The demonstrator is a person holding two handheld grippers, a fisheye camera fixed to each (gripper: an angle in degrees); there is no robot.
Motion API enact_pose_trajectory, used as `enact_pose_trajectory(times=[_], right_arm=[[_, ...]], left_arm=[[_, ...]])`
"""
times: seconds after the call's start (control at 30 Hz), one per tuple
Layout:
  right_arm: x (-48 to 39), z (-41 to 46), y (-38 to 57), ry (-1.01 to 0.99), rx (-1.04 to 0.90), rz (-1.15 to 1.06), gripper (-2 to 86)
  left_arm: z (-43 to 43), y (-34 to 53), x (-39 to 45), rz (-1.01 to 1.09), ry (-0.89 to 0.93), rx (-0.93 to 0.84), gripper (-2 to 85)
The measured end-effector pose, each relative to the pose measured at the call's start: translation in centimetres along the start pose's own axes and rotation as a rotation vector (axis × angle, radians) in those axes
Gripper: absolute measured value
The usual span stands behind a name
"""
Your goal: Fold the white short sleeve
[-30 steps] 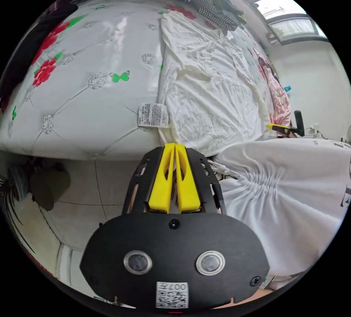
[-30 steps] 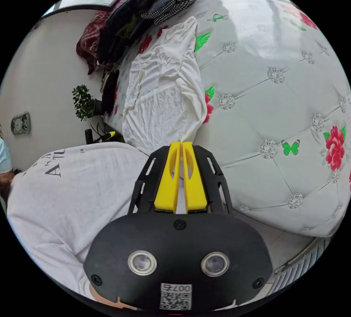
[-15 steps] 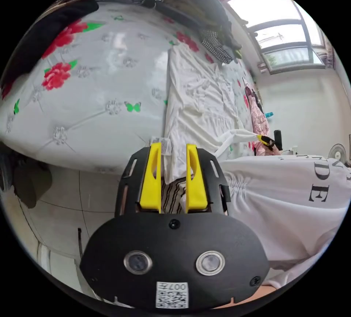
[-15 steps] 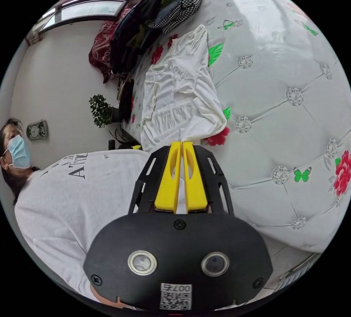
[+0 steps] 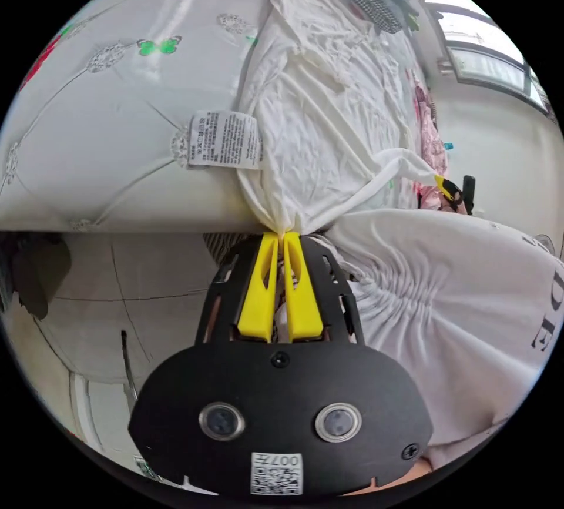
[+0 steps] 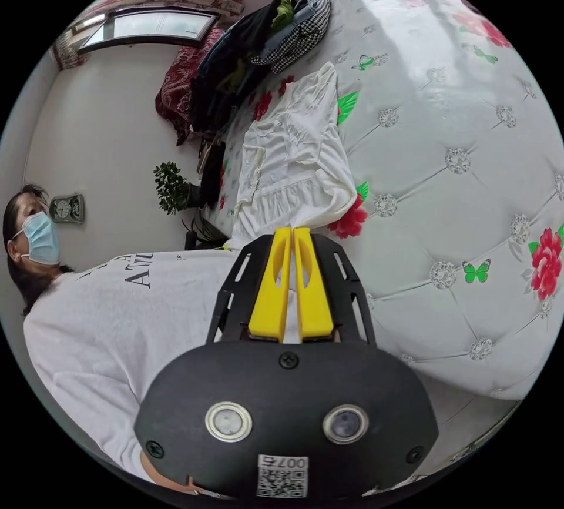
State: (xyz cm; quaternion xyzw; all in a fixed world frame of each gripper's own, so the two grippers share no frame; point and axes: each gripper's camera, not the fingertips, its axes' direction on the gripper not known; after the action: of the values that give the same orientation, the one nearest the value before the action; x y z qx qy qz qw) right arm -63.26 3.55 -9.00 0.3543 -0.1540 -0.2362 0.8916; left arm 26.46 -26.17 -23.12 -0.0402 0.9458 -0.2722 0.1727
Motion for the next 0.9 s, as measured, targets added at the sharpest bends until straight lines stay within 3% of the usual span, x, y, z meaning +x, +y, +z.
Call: enact_pose_trajectory(times=[0.2,0.37,0.47,0.53,0.6,0.7,0.9], right_arm=[[0.0,-4.8,-0.3,-0.196,0.195,-0.022,-0.3],[-0.7,-6.6,-8.0,-0.298,0.333,-0.04,0.2],[-1.4,-5.2,-14.8,-0.173,0.392,0.011,1.5],[-1.5,-3.0,-18.5,0.024,0.397,0.097,3.4],[-1.3,-1.7,-19.1,0.058,0.389,0.138,4.9],[-0.5,-0.4,-16.6,0.062,0.419,0.158,6.5],[4.3,3.3,-7.2,-0.031,0.405,0.343,8.2]], left_arm=[[-10.2,-0.4,-0.8,0.052,0.289,0.375,-0.9],[-14.0,-9.9,-1.7,0.089,0.39,0.444,0.0],[-14.3,-18.4,-2.3,0.003,0.332,0.493,3.6],[-13.5,-23.2,-2.8,-0.126,0.216,0.534,9.7],[-12.8,-24.6,-3.4,-0.227,0.161,0.538,10.8],[-12.4,-23.3,-4.0,-0.233,0.13,0.593,11.4],[-8.7,-15.0,-5.4,-0.197,0.033,0.476,11.5]])
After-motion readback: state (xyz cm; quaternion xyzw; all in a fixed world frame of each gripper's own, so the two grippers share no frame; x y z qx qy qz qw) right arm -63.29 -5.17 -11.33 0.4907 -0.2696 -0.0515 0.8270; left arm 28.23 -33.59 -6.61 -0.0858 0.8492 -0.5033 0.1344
